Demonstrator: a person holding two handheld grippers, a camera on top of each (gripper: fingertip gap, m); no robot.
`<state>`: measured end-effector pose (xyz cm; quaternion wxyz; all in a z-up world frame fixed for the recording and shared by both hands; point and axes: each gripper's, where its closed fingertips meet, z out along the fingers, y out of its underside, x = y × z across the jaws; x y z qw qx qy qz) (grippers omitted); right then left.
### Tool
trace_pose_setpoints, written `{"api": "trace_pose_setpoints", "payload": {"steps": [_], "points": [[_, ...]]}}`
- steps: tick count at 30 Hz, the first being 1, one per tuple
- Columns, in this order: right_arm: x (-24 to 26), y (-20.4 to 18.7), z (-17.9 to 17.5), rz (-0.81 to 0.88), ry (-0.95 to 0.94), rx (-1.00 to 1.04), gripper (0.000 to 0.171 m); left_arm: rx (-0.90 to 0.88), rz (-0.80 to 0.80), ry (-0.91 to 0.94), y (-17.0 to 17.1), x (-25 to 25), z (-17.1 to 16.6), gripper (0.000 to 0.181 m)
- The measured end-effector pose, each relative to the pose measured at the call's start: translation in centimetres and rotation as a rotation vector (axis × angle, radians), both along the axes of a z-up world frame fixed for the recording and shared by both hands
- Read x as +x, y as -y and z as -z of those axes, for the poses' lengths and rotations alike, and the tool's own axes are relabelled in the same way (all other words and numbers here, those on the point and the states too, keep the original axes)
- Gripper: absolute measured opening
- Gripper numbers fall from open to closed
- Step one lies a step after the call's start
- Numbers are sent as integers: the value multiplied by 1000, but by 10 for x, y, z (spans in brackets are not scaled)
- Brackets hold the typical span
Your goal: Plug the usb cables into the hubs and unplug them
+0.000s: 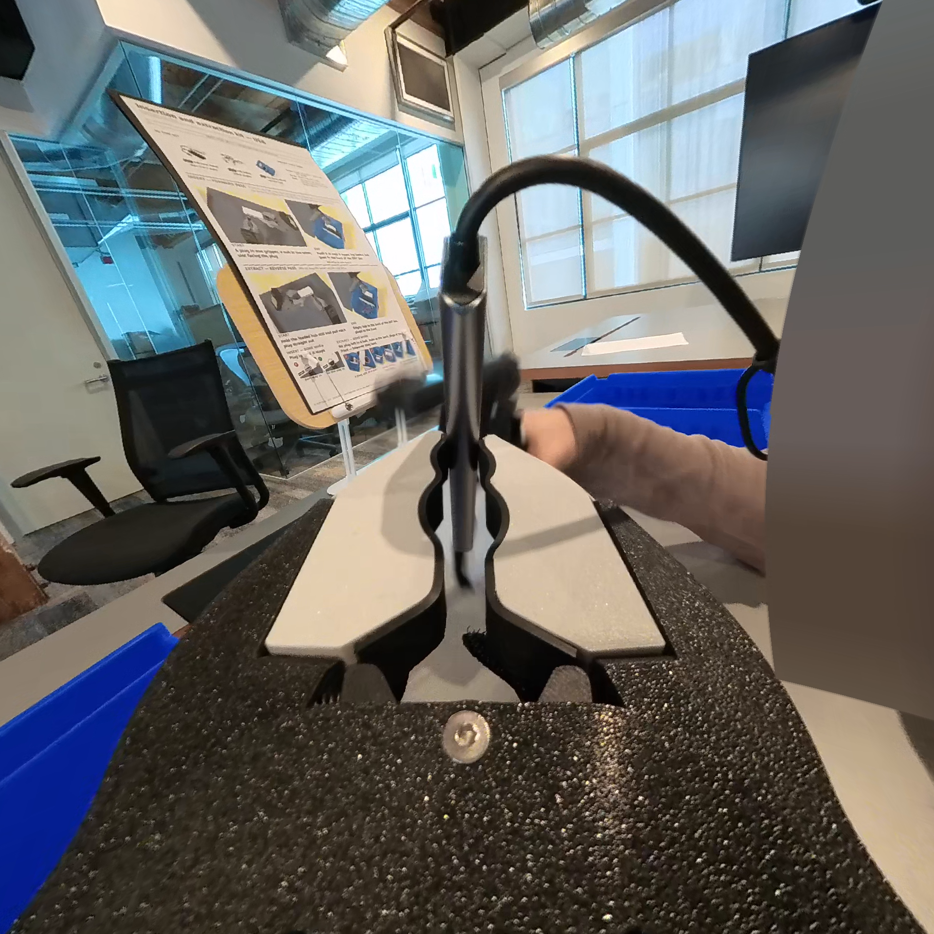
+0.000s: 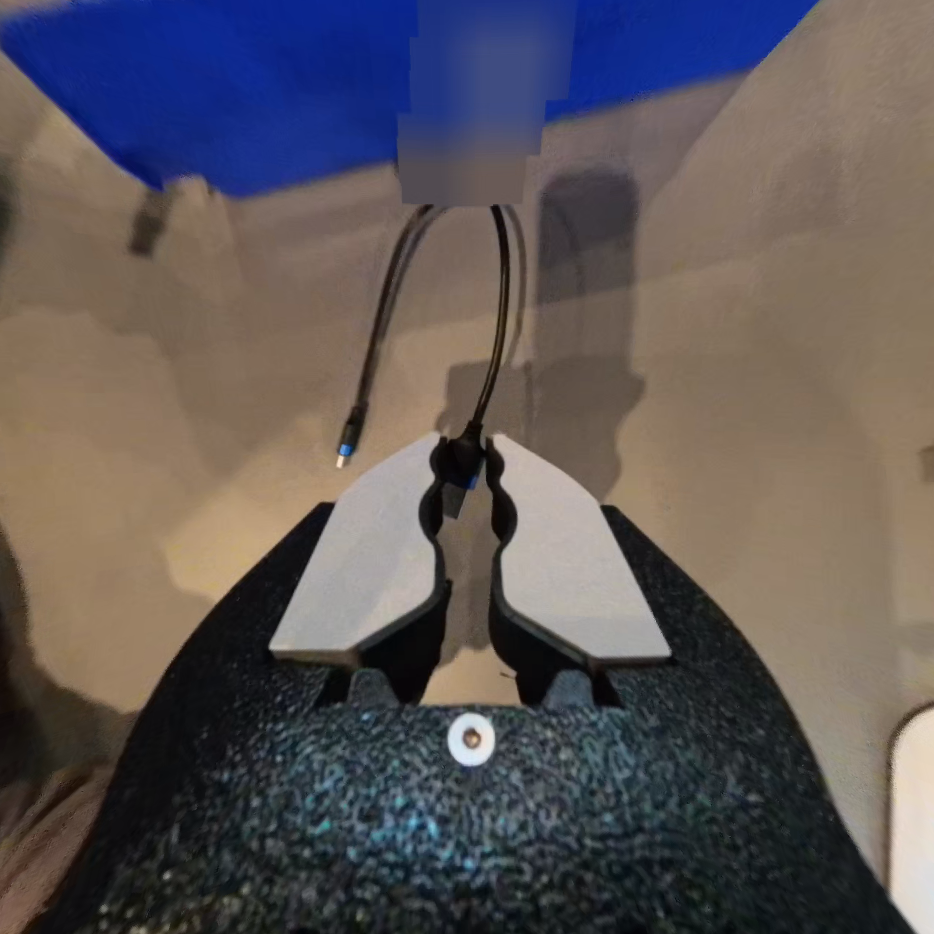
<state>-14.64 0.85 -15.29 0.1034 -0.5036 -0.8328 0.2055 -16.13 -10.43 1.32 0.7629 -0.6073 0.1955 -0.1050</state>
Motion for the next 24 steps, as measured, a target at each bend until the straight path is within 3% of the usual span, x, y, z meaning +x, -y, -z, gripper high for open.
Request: {"api": "trace_pose_setpoints", "payload": {"steps": [6,12,19,24], "points": [[-7,-19,-81,-31,-511,17,13,-42,30,5,-10,6,2,11],[-2,-5,-141,-162,-937,176,12,-125,68,92,-27,16,11,11],[3,21,-171,-251,-1142,320,12,-45,295,398,-29,20,-6,10],[2,-1,-153,-171,-982,325,12,-43,258,350,-24,14,-3,10]]}}
